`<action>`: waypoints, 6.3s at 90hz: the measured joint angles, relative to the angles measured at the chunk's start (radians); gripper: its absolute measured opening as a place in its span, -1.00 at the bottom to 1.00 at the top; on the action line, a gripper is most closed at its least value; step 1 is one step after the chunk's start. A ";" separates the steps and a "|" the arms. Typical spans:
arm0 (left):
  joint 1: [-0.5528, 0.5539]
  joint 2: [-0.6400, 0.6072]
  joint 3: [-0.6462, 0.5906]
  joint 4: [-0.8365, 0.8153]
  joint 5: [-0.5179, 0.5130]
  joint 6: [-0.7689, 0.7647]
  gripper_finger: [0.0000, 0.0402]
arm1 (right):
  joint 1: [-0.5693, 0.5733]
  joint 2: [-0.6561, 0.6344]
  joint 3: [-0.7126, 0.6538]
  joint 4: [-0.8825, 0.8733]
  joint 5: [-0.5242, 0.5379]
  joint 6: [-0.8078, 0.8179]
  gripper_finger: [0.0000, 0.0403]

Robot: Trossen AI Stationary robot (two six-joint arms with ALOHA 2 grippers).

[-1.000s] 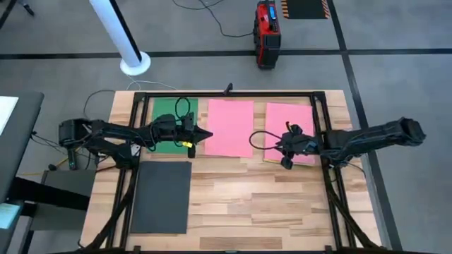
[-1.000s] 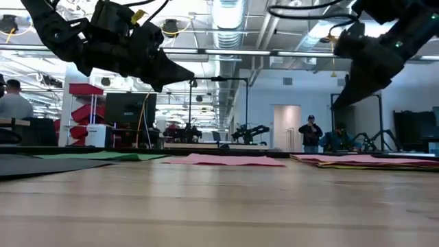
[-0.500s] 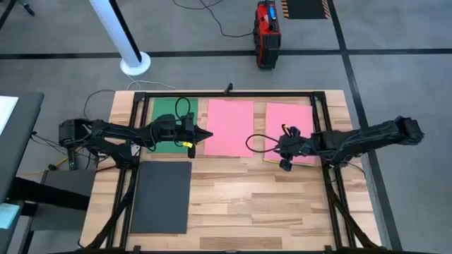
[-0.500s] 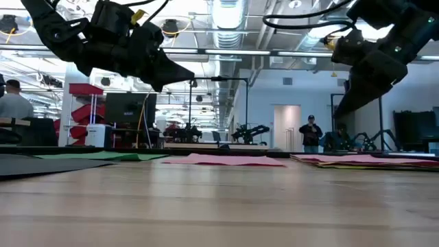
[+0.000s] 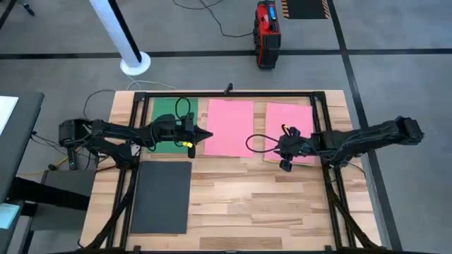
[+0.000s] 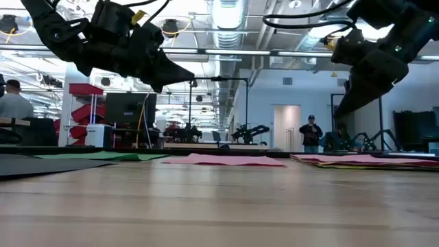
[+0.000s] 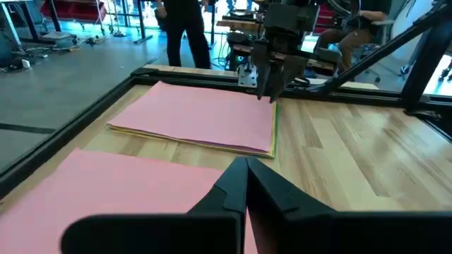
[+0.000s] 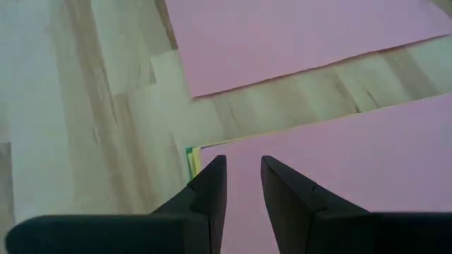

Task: Organize paper
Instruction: Stack the pink paper on top of the pink paper

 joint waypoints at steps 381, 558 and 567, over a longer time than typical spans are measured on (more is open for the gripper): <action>0.000 0.000 0.000 -0.078 0.001 0.080 -1.00 | 0.131 0.359 0.126 -0.127 -0.003 0.061 -0.99; 0.000 0.000 0.000 -0.128 0.001 0.108 -1.00 | 0.185 0.589 0.296 -0.201 0.088 0.028 -0.98; 0.000 0.000 0.000 -0.128 0.001 0.100 -1.00 | 0.196 0.588 0.324 -0.215 0.087 0.028 -0.99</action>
